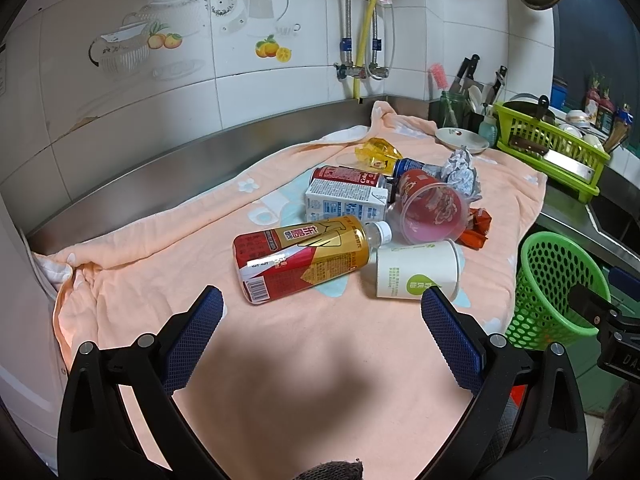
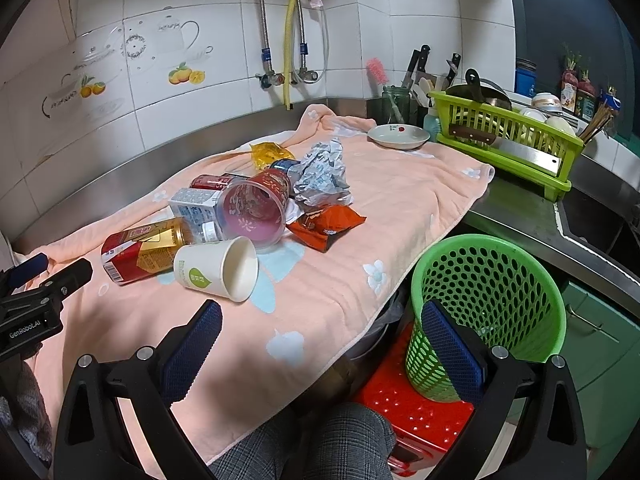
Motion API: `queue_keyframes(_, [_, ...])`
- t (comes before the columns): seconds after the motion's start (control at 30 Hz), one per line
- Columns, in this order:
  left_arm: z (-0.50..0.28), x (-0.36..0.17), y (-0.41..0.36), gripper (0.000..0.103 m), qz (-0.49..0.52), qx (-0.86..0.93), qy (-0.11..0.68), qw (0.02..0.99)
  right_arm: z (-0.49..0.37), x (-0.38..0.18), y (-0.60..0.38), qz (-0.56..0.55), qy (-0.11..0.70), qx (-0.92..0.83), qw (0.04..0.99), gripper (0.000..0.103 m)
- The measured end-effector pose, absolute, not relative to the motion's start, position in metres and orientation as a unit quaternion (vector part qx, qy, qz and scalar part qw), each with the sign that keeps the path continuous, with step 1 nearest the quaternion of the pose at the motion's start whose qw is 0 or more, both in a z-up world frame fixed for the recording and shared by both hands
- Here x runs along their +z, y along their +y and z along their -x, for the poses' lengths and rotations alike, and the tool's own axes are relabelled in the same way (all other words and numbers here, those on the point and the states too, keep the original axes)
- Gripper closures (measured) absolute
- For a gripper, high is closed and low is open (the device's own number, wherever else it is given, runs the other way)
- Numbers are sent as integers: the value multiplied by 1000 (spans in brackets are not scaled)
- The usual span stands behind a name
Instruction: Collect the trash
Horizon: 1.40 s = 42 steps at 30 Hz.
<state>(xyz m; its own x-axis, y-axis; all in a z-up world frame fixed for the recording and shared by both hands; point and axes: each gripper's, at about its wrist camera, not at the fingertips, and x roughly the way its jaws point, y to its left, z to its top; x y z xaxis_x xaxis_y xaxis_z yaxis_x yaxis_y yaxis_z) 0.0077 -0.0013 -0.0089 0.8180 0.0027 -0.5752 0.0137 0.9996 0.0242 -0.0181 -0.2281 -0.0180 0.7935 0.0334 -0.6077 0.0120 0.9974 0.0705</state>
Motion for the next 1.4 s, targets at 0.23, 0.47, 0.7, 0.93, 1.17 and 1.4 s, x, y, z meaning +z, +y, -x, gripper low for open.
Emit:
queue_keyframes(0.23, [-10, -9, -4, 5, -19, -5, 302, 953, 15, -19, -228, -37, 324, 8, 945, 6])
queue_keyframes(0.47, [-12, -9, -7, 5, -23, -7, 303, 953, 14, -20, -228, -40, 324, 5, 945, 6])
queue_keyframes(0.7, [-13, -8, -9, 5, -28, -11, 304, 952, 13, -21, -230, -41, 325, 5, 945, 6])
queue_keyframes(0.93, [-17, -6, -13, 5, -39, -16, 304, 952, 11, -22, -230, -40, 327, 7, 944, 6])
queue_keyframes(1.17, [-25, -6, -18, 5, -54, -24, 304, 951, 4, -21, -227, -35, 326, 25, 944, 6])
queue_keyframes(1.4, [-37, -8, -8, 5, -73, -17, 309, 948, -15, -20, -220, -18, 327, 78, 942, 6])
